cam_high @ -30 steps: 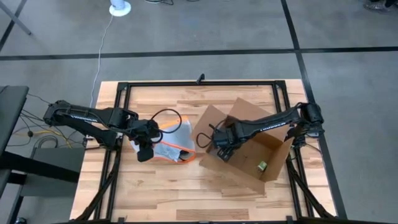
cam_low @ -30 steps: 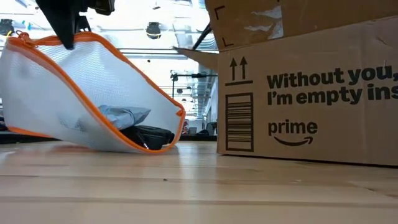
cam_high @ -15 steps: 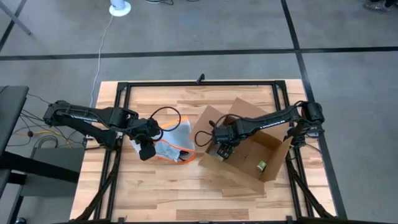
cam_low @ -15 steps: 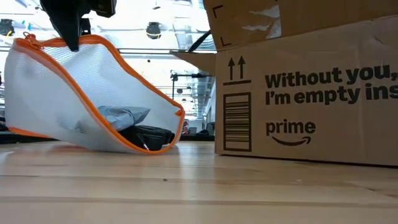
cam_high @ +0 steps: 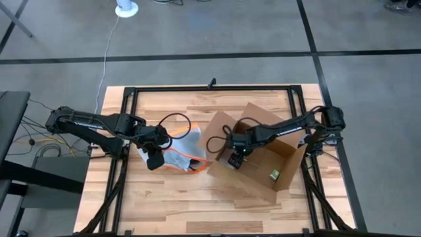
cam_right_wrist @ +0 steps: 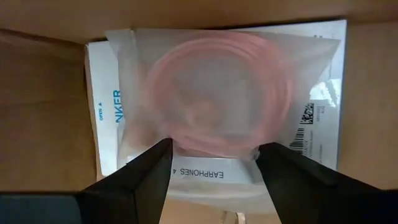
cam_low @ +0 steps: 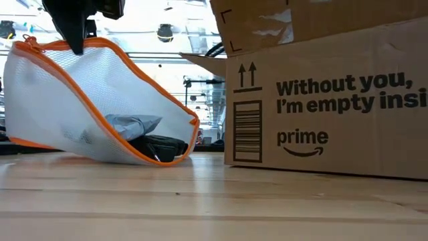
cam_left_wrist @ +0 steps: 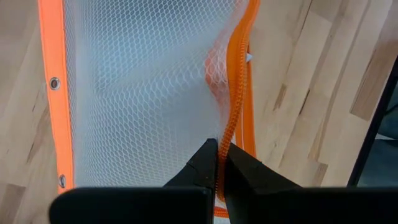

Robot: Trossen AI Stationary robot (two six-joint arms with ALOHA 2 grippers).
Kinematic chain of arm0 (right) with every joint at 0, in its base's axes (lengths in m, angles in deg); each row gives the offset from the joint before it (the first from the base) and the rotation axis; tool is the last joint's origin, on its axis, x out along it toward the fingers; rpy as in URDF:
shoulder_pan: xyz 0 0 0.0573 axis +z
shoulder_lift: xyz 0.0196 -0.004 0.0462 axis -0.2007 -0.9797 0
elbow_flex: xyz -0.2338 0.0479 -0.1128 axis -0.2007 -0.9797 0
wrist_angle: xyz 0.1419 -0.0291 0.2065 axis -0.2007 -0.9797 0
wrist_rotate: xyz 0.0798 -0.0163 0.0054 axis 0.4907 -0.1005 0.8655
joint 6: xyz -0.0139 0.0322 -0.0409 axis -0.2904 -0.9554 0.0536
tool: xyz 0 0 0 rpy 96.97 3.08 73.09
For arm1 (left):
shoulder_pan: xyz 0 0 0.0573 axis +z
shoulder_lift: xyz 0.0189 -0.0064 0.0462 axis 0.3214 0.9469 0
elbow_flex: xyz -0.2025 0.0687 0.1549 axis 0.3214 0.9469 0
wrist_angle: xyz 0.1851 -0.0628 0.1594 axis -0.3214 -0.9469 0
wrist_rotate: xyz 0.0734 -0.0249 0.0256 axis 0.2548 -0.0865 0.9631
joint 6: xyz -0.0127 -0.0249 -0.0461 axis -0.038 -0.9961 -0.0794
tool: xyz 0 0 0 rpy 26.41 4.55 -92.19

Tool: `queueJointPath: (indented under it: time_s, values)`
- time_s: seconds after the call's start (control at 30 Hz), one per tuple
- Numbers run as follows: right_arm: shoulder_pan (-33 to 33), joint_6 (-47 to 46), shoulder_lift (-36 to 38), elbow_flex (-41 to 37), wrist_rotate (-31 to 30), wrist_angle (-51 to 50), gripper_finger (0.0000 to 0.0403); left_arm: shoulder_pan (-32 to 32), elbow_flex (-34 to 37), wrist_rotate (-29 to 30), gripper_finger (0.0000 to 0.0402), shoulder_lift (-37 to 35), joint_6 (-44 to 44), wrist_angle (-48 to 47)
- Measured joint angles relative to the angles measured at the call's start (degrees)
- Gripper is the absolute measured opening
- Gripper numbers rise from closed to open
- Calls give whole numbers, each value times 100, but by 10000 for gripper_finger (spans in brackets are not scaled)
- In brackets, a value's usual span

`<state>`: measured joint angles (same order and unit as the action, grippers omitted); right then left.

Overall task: Unpack boxes
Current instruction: Put the pink earphones into the white zip bag

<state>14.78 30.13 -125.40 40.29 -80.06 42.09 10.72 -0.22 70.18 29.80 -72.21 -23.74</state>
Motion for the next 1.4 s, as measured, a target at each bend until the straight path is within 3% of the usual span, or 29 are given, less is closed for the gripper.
queueJointPath:
  time_s: [0.37,0.47,0.57,0.67,0.87,1.1,1.27,1.4]
  values:
    - [78,16,-270,22,57,219,211,0,0,2,0,0,79,43]
    - [31,132,-307,22,123,165,150,0,0,2,0,0,81,42]
    - [-11,171,-312,15,222,197,41,0,0,2,0,0,75,44]
    - [-53,192,-297,15,322,210,10,-2,0,2,0,0,80,46]
    - [-150,247,11,438,320,-769,1,-2,0,125,0,0,544,46]
    - [-173,82,800,1794,-444,-2749,0,-2,0,146,0,0,1356,-46]
    - [-110,-353,1142,2738,-560,-2588,0,60,-2,151,0,0,2279,-152]
    - [128,-467,1027,3319,-581,-1487,0,274,-2,190,0,0,2792,-223]
